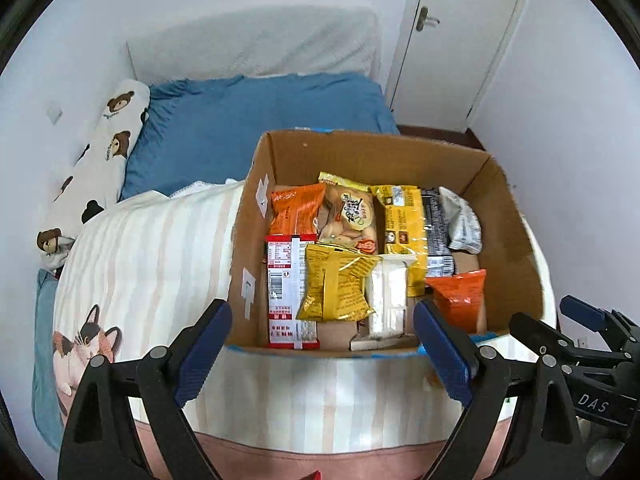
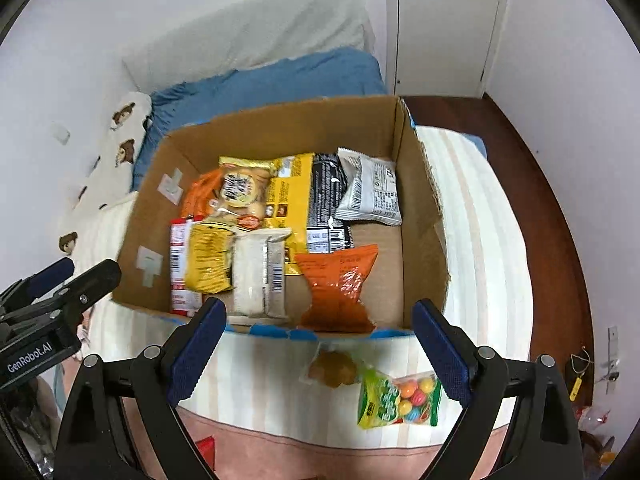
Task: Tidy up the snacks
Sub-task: 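Withdraw both tools from the box toward the remaining snacks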
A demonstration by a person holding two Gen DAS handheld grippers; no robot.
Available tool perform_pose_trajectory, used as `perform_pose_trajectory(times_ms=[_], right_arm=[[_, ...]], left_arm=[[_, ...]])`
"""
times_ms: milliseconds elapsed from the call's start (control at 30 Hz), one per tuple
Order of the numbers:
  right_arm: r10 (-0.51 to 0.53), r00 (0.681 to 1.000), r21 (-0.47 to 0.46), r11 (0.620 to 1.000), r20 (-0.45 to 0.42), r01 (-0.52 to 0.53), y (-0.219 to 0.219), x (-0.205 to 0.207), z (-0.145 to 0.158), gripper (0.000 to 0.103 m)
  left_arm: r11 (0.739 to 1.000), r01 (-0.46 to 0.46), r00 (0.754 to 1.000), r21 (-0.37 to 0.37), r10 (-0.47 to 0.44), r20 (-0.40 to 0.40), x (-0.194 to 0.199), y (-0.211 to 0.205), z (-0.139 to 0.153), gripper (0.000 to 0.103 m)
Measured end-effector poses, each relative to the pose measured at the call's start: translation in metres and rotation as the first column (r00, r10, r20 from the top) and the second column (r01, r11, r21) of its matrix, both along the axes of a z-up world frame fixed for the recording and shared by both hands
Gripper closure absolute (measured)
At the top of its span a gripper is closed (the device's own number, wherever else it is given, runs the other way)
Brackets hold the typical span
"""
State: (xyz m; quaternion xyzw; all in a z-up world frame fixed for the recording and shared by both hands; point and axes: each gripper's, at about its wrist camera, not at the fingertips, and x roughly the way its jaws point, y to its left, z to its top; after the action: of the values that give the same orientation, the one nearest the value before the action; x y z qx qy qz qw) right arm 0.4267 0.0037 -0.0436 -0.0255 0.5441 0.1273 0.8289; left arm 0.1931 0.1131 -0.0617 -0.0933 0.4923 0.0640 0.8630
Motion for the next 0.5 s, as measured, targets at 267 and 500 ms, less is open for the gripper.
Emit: perform_pose_trajectory(times_ms=[267,500], right_arm=[[0.013,0.995,0.019,1.0,0.095,-0.014,-0.007,-0.049,0.035,0.007],[0.009,0.987,0.031,0.999,0.163,-0.014,-0.018,-0.083,0.062,0.007]], left_arm=[[1.0,-0.004,0.996,0.023,0.002,0.086,-0.046,-0.008,0.026,0.01],[0.999,0.003,0.992,0.037,-0.008,0.123,-0.078,-0.017,0.04,0.01]])
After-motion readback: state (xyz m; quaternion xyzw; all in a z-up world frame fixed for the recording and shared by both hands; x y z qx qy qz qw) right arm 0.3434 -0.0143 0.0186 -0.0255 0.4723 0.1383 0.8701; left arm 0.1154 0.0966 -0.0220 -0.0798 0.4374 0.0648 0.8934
